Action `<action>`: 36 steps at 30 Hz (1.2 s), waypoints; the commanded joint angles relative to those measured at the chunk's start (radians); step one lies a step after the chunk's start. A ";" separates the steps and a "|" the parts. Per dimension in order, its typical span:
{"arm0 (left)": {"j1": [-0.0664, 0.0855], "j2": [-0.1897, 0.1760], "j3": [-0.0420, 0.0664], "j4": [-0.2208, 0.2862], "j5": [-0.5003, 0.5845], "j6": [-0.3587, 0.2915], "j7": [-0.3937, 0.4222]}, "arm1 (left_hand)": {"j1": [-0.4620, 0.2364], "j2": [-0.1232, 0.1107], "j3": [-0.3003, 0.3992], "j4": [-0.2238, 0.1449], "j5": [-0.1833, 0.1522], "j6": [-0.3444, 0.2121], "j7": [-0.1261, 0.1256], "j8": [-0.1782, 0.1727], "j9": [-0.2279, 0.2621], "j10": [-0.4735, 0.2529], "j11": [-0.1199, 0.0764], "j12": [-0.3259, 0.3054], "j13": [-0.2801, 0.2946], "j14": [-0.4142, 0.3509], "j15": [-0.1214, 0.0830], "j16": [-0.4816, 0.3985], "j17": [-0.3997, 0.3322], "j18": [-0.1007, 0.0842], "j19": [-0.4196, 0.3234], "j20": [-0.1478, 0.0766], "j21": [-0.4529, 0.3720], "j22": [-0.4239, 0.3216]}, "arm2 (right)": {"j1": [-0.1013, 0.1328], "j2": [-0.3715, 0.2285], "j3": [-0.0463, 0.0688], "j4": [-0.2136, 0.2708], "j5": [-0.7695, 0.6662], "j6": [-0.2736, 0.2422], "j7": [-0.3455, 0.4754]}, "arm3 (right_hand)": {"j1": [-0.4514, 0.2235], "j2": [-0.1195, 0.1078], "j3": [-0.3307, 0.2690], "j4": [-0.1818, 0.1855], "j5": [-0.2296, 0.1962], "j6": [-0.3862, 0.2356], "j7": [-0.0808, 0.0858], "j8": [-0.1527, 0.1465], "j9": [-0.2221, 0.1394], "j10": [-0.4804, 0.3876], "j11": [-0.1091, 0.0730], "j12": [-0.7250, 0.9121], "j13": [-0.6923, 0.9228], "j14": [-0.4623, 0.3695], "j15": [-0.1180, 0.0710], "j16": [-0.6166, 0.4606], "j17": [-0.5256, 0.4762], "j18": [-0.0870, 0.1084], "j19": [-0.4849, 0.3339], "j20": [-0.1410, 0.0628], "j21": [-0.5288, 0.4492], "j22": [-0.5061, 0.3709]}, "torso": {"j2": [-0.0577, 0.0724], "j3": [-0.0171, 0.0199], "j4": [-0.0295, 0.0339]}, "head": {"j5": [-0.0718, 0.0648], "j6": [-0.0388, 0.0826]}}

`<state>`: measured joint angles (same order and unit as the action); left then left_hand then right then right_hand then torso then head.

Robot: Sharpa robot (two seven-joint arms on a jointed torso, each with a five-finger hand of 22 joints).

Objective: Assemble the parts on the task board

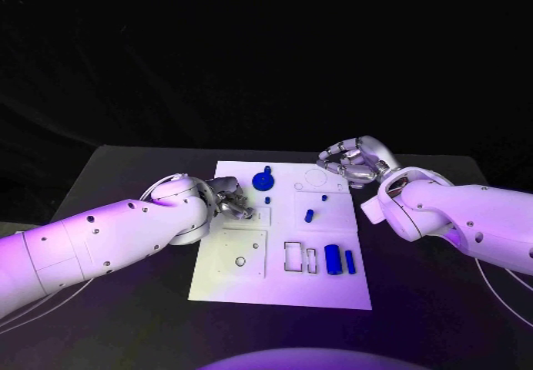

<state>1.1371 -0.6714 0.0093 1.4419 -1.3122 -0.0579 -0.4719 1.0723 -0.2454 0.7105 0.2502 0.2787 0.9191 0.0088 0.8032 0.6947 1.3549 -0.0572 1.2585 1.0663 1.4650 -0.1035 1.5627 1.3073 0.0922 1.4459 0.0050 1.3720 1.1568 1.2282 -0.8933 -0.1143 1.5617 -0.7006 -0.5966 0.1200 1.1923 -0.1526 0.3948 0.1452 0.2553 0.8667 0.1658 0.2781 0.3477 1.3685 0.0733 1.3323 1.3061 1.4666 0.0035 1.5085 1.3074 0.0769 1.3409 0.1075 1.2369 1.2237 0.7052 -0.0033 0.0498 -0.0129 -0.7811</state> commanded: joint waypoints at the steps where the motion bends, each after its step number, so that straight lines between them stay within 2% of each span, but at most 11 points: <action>1: -0.010 0.005 -0.008 -0.003 0.006 0.043 -0.021 | -0.009 -0.001 -0.026 0.015 -0.001 0.008 0.003 -0.004 0.001 0.006 0.001 0.004 0.003 0.103 -0.008 0.004 0.253 -0.014 0.000 -0.007 0.006 0.002 | 0.000 0.000 0.000 0.001 -0.004 0.008 0.009 | -0.006 0.000 0.001 0.004 0.005 -0.004 -0.006 0.006 0.001 -0.008 0.001 -0.005 -0.001 0.055 -0.002 -0.006 0.050 0.016 -0.008 0.000 -0.005 -0.001 | 0.000 0.0002 -0.0003 | 0.000 -0.001; 4: -0.010 0.006 -0.008 -0.003 0.005 0.043 -0.022 | -0.017 -0.002 -0.063 0.036 -0.002 0.012 0.003 -0.004 0.002 0.006 0.001 0.005 0.004 0.103 -0.008 0.005 0.254 -0.014 0.001 -0.007 0.006 0.004 | 0.000 0.000 0.000 0.001 -0.004 0.007 0.009 | -0.007 -0.001 0.000 0.005 0.005 -0.004 -0.006 0.007 0.001 -0.008 0.001 -0.005 -0.002 0.055 -0.002 -0.006 0.050 0.017 -0.009 0.000 -0.006 -0.002 | 0.000 0.0000 -0.0001 | -0.001 0.000; 10: -0.010 0.007 -0.008 -0.005 0.005 0.041 -0.023 | -0.043 0.011 -0.123 0.042 -0.002 0.016 0.004 -0.008 0.001 0.007 0.002 0.006 0.007 0.104 -0.008 0.006 0.257 -0.015 0.002 -0.007 0.007 0.007 | 0.000 0.000 0.000 0.001 -0.004 0.007 0.009 | -0.009 -0.001 -0.001 0.007 0.005 -0.004 -0.006 0.007 0.002 -0.008 0.001 -0.005 -0.002 0.055 -0.002 -0.007 0.049 0.017 -0.009 0.000 -0.007 -0.002 | 0.000 0.0001 0.0004 | -0.001 0.000; 22: -0.010 0.007 -0.008 -0.008 0.006 0.038 -0.024 | -0.064 0.024 -0.149 0.043 0.000 0.019 0.004 -0.011 0.000 0.009 0.002 0.008 0.012 0.105 -0.008 0.006 0.259 -0.015 0.003 -0.007 0.008 0.010 | 0.000 0.001 0.000 -0.002 -0.004 0.007 0.010 | -0.011 -0.001 -0.003 0.009 0.005 -0.005 -0.006 0.007 0.002 -0.008 0.001 -0.006 -0.002 0.055 -0.002 -0.007 0.049 0.017 -0.009 0.000 -0.007 -0.003 | 0.001 0.0007 -0.0003 | -0.001 0.000; 28: -0.010 0.007 -0.008 -0.009 0.010 0.039 -0.024 | -0.100 0.037 -0.184 0.044 0.001 0.022 0.004 -0.014 -0.001 0.011 0.002 0.010 0.016 0.105 -0.007 0.007 0.260 -0.016 0.004 -0.007 0.009 0.013 | -0.001 0.002 0.000 -0.003 -0.004 0.008 0.010 | -0.012 -0.001 -0.004 0.010 0.005 -0.005 -0.006 0.007 0.002 -0.008 0.001 -0.006 -0.002 0.055 -0.002 -0.007 0.049 0.017 -0.009 0.000 -0.008 -0.003 | 0.000 0.0003 -0.0005 | -0.001 -0.002; 36: -0.010 0.007 -0.008 -0.010 0.021 0.039 -0.025 | -0.126 0.041 -0.212 0.045 0.003 0.023 0.004 -0.016 -0.001 0.010 0.002 0.009 0.016 0.105 -0.007 0.006 0.259 -0.016 0.004 -0.006 0.009 0.014 | -0.001 0.001 0.000 -0.004 -0.004 0.008 0.011 | -0.012 -0.001 -0.004 0.010 0.005 -0.005 -0.006 0.007 0.002 -0.008 0.001 -0.006 -0.002 0.055 -0.002 -0.007 0.049 0.017 -0.009 0.000 -0.008 -0.003 | 0.000 -0.0001 -0.0007 | -0.001 -0.002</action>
<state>1.1367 -0.6679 0.0089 1.4327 -1.3113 -0.0584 -0.4855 0.9539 -0.2065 0.5047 0.2965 0.2788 0.9389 0.0106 0.7914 0.6942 1.3583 -0.0535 1.2626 1.0808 1.4650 -0.1033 1.5626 1.3073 0.0921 1.4474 0.0036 1.3758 1.1692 1.2282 -0.8924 -0.1143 1.5573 -0.7003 -0.5968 0.1210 1.1924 -0.1526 0.3906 0.1493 0.2553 0.8630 0.1621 0.2821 0.3487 1.3685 0.0733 1.3323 1.3052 1.4666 0.0035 1.5085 1.3073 0.0770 1.3409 0.1075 1.2331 1.2217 0.7052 -0.0027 0.0491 -0.0142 -0.7829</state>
